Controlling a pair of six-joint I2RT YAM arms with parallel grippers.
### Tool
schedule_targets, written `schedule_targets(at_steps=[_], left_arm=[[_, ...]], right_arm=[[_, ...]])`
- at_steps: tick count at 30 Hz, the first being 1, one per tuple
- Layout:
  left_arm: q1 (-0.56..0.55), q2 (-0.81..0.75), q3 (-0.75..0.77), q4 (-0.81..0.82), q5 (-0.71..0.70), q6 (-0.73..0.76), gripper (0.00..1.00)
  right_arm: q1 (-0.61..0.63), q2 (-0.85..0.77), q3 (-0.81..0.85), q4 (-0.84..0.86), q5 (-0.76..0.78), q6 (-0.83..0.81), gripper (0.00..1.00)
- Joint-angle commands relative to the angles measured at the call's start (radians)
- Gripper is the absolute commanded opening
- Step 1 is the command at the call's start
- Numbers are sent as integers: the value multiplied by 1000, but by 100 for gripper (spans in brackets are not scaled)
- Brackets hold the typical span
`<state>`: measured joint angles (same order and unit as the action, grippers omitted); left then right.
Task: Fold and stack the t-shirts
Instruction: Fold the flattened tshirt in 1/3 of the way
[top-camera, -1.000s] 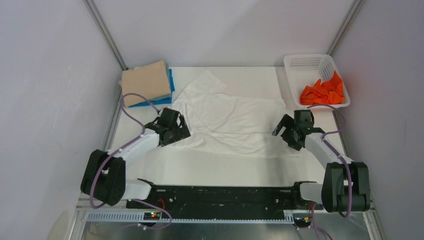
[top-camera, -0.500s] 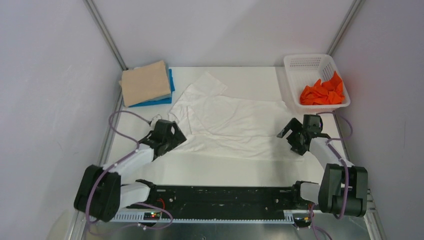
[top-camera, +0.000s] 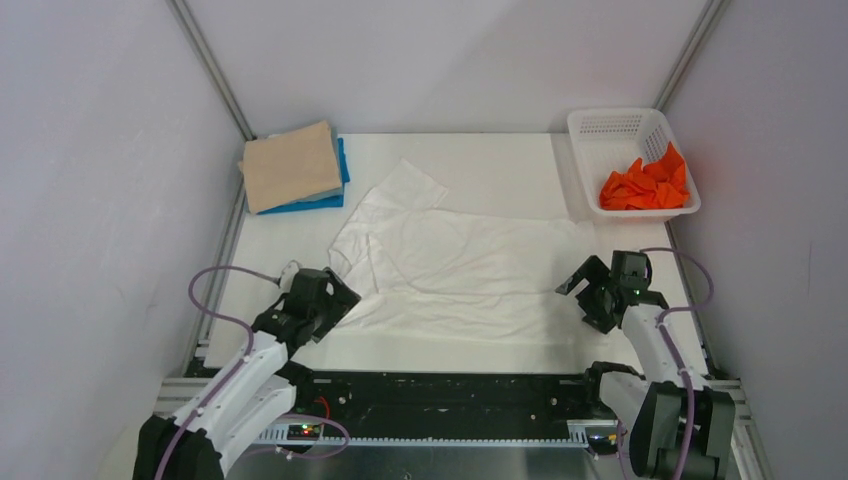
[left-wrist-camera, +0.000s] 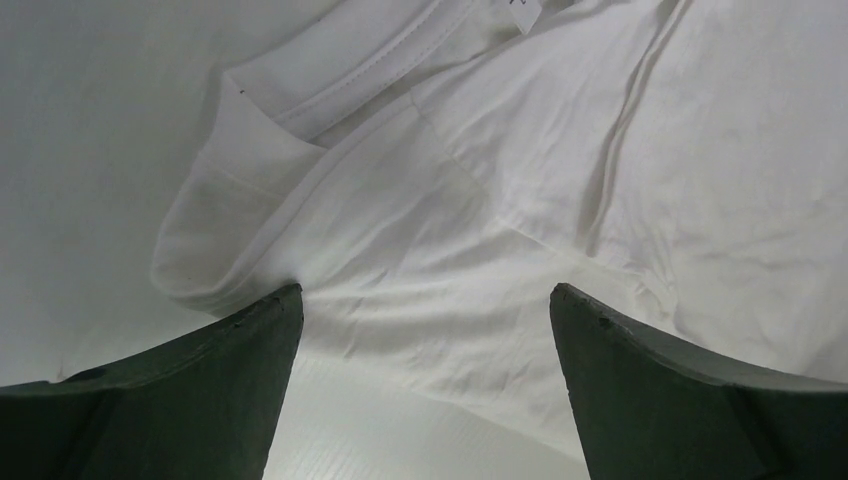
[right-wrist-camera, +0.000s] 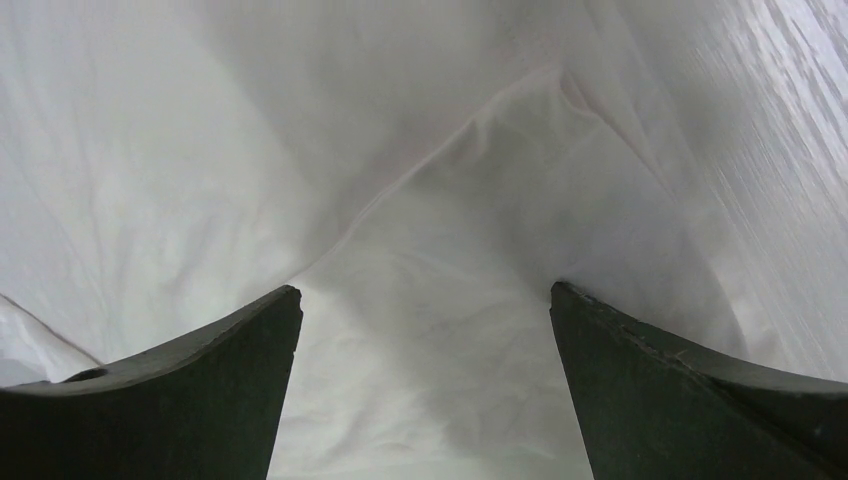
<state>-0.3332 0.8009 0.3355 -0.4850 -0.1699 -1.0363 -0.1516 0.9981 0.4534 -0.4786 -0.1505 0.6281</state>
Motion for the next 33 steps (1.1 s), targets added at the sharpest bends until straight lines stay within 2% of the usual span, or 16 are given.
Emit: schedule_targets(at_steps=[1, 5, 12, 18, 21, 25, 29, 33], left_arm=[[-3, -67, -50, -232, 46, -89, 100], [-57, -166, 29, -452, -86, -169, 100], [-115, -230, 5, -530, -77, -243, 100], [-303, -222, 212, -623, -245, -296, 100], [-326, -123, 346, -615, -312, -242, 100], [-344, 33, 452, -551, -334, -144, 100], [-350, 151, 437, -385, -244, -49, 100], [-350, 237, 391, -237, -174, -25, 98]], right_arm=[[-6, -70, -46, -136, 33, 37, 99], [-6, -172, -48, -171, 59, 69, 99], [-5, -263, -31, -215, 1, 69, 99], [21, -363, -2, -218, 0, 90, 97], [101, -422, 8, -170, 23, 121, 96], [298, -412, 37, -165, 174, 135, 96], [417, -340, 33, -148, 214, 139, 96], [446, -267, 12, -117, 217, 134, 97]])
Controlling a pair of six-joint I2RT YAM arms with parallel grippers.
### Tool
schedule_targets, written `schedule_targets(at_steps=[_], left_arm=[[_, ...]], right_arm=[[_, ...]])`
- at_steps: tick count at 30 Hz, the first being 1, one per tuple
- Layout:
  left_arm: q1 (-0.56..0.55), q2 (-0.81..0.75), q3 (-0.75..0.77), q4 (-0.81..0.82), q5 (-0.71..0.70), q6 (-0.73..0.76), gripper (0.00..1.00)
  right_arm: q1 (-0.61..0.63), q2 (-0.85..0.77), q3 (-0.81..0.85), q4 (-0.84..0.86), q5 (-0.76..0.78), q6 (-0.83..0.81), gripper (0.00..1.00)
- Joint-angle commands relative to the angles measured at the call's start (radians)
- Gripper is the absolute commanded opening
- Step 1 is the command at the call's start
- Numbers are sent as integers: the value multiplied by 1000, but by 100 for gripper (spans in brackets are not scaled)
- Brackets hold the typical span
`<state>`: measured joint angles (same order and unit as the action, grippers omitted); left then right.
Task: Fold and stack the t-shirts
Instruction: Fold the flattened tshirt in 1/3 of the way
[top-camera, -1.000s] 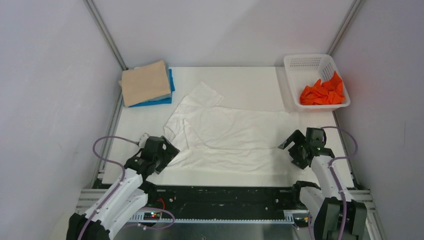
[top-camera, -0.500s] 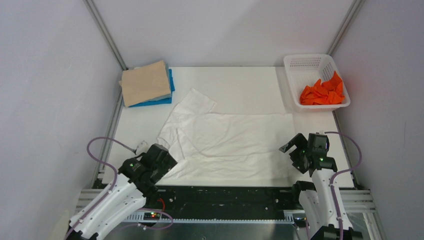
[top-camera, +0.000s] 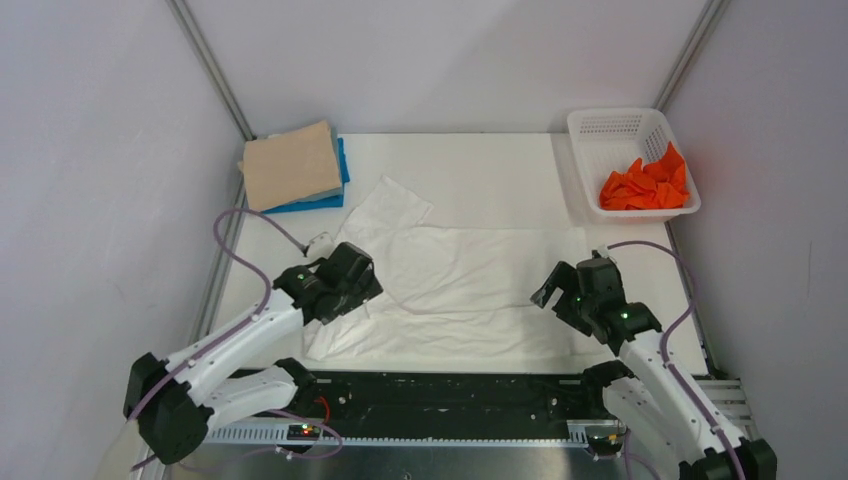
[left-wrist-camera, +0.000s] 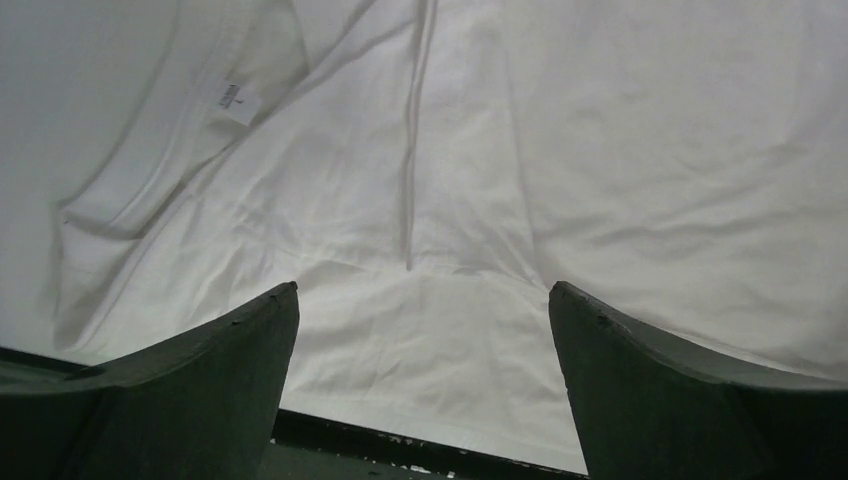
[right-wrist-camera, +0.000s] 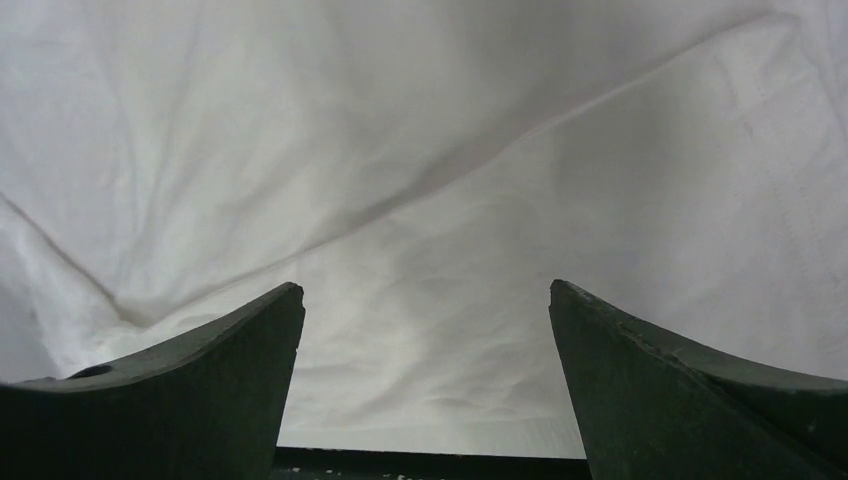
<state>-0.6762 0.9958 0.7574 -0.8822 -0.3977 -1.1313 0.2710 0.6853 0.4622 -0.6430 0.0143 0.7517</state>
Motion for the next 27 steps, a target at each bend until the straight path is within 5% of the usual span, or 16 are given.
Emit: schedule_targets(at_steps=[1, 7, 27], left_arm=[[-6, 72, -39, 201, 60, 74, 97], [-5, 207, -36, 274, 67, 61, 74], [-5, 347, -88, 341, 75, -9, 58]], right_arm=[[24, 64, -4, 61, 49, 11, 96], [28, 86, -8, 57, 53, 10, 96], [23, 95, -8, 25, 113, -2, 98]])
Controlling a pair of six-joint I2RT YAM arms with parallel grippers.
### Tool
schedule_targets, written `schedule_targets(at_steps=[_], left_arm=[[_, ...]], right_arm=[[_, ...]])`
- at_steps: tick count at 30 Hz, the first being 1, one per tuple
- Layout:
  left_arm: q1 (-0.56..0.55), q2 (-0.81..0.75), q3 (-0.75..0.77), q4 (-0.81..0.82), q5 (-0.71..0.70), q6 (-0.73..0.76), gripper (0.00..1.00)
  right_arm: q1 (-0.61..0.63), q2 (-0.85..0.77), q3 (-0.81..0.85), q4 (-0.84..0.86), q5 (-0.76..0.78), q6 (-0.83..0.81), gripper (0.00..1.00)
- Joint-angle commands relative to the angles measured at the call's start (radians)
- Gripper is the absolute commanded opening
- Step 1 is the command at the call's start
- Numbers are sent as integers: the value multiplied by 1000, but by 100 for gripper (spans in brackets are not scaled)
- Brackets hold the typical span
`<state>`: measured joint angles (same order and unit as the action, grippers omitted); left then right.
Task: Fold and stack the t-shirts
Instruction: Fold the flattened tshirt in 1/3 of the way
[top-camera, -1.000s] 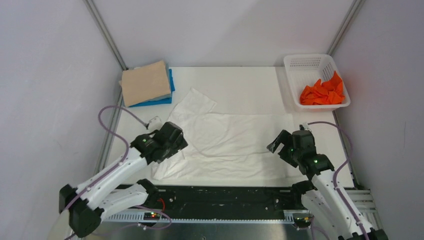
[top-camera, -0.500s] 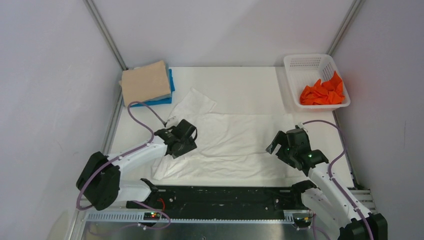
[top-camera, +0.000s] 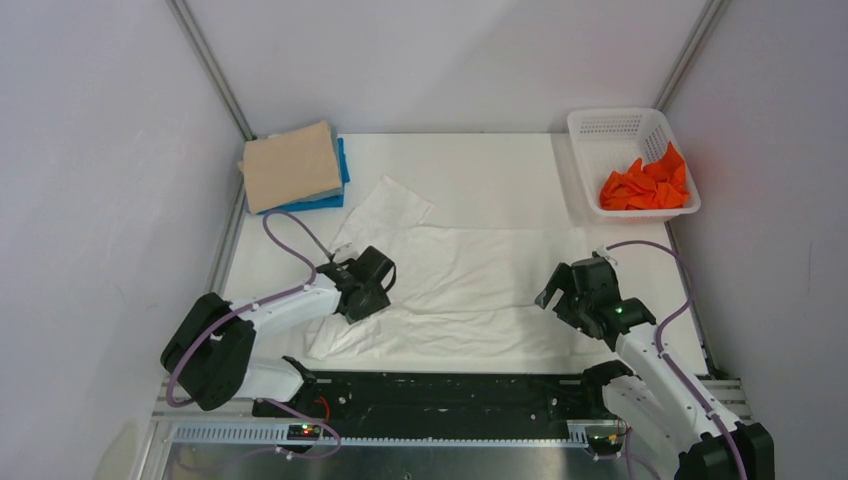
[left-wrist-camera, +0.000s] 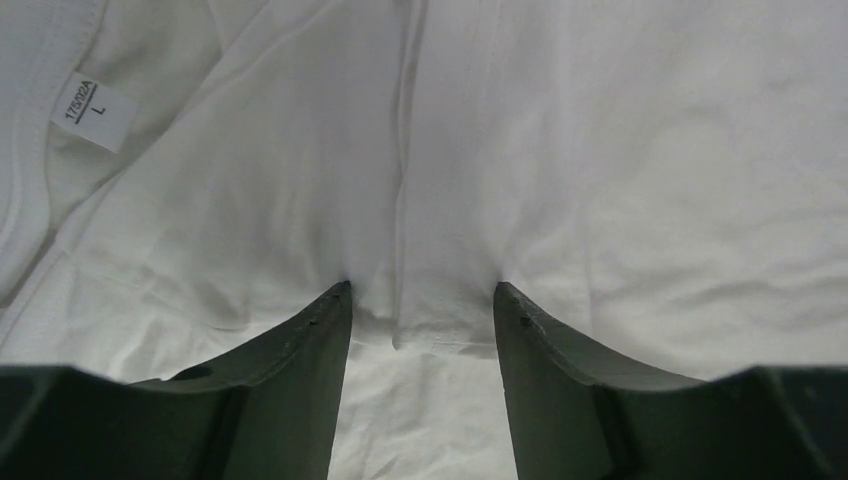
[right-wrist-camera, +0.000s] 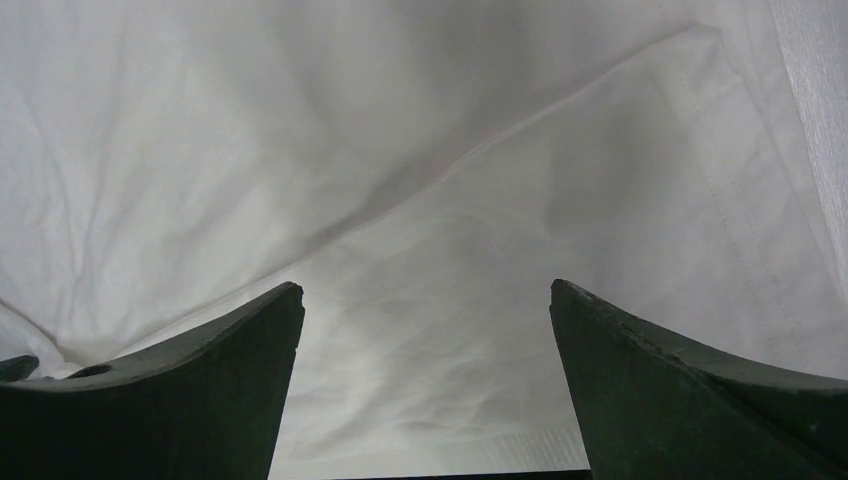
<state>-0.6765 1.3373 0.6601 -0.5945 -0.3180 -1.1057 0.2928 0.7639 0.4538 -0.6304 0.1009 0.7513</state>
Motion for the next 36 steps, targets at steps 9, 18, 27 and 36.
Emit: schedule_targets(at_steps=[9, 18, 27, 36], left_arm=[[-5, 5, 22, 55, 35, -5, 55], [-13, -176, -32, 9, 6, -9, 55], [-13, -79, 9, 3, 21, 8, 56], [-14, -37, 38, 4, 7, 0, 52]], right_arm=[[2, 24, 0, 13, 26, -1, 98], [-1, 36, 0, 12, 32, -4, 98], [-1, 44, 0, 9, 27, -5, 98], [-2, 45, -1, 9, 27, -7, 98]])
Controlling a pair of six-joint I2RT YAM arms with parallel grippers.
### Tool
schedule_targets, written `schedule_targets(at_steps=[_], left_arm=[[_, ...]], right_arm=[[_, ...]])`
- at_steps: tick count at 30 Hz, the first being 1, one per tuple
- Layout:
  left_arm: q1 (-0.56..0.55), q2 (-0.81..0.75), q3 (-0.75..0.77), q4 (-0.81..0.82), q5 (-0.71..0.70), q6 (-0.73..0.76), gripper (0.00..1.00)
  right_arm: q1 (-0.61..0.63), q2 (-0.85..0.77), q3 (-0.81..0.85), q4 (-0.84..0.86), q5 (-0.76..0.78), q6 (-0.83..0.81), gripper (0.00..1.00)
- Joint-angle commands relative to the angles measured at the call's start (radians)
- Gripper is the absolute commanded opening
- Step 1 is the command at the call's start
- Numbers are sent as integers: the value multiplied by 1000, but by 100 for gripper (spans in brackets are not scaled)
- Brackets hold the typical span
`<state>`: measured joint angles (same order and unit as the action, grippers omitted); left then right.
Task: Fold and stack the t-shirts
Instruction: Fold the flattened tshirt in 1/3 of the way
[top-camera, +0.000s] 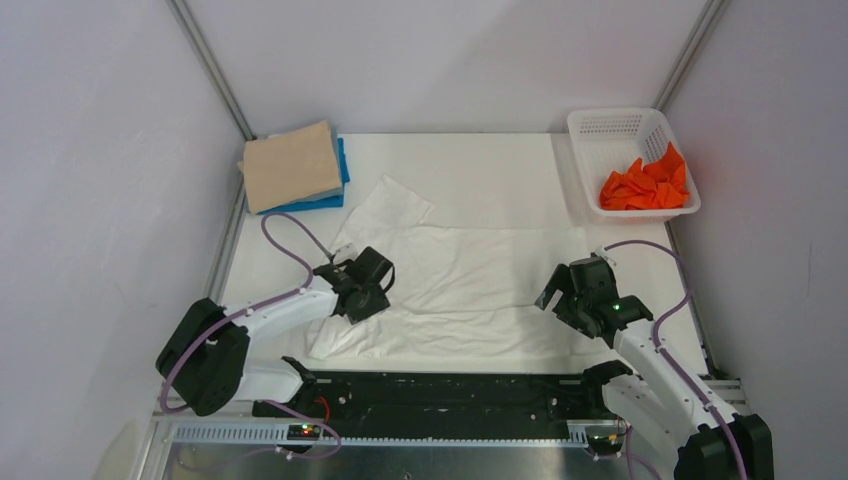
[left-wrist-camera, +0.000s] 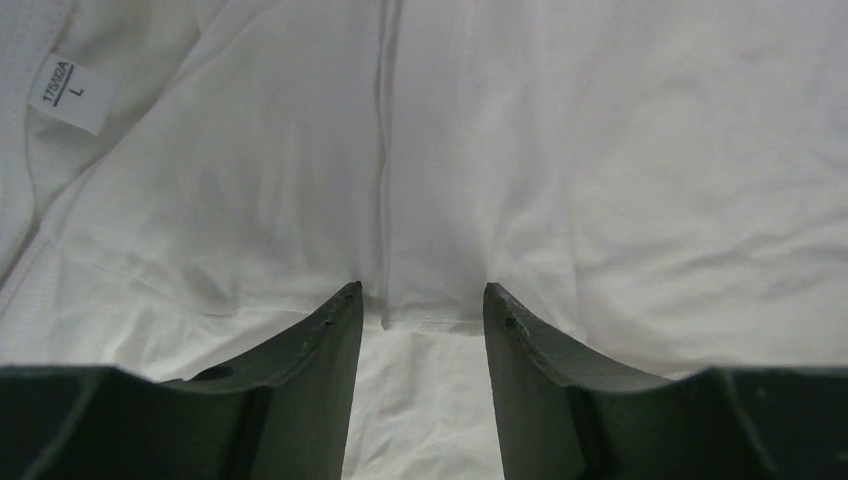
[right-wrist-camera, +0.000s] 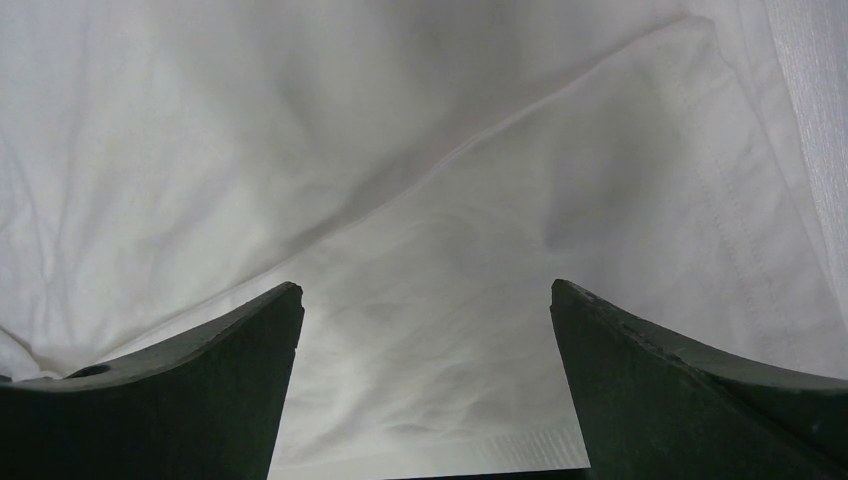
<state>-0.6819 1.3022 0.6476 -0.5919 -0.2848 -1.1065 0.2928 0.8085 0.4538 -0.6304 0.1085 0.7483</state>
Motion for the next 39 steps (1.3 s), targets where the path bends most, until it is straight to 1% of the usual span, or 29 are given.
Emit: schedule_targets(at_steps=[1, 6, 10, 17, 20, 29, 33, 37, 39], left_arm=[[-9, -5, 52, 1, -25, 0, 52], [-11, -44, 39, 1, -46, -7, 52], [-10, -21, 43, 3, -43, -2, 51], [-17, 45, 56, 20, -17, 9, 48], [-20, 42, 57, 22, -16, 6, 43], [-29, 26, 82, 21, -37, 28, 42], [-27, 42, 88, 23, -33, 30, 36], [-30, 54, 104, 22, -41, 39, 24], [-30, 67, 128, 22, -46, 48, 22]], right_arm=[[-2, 0, -1, 8, 18, -4, 98], [-3, -1, -4, 9, 21, -3, 98], [-3, 1, -9, 19, 15, -1, 98], [-3, 5, -10, 17, 15, -4, 98], [-3, 5, -10, 18, 19, -3, 98], [-4, 27, -10, 35, 8, -3, 98], [-5, 27, -10, 33, 7, -4, 98], [-5, 23, -10, 35, 6, -4, 98], [-4, 23, -10, 36, 4, -4, 100]])
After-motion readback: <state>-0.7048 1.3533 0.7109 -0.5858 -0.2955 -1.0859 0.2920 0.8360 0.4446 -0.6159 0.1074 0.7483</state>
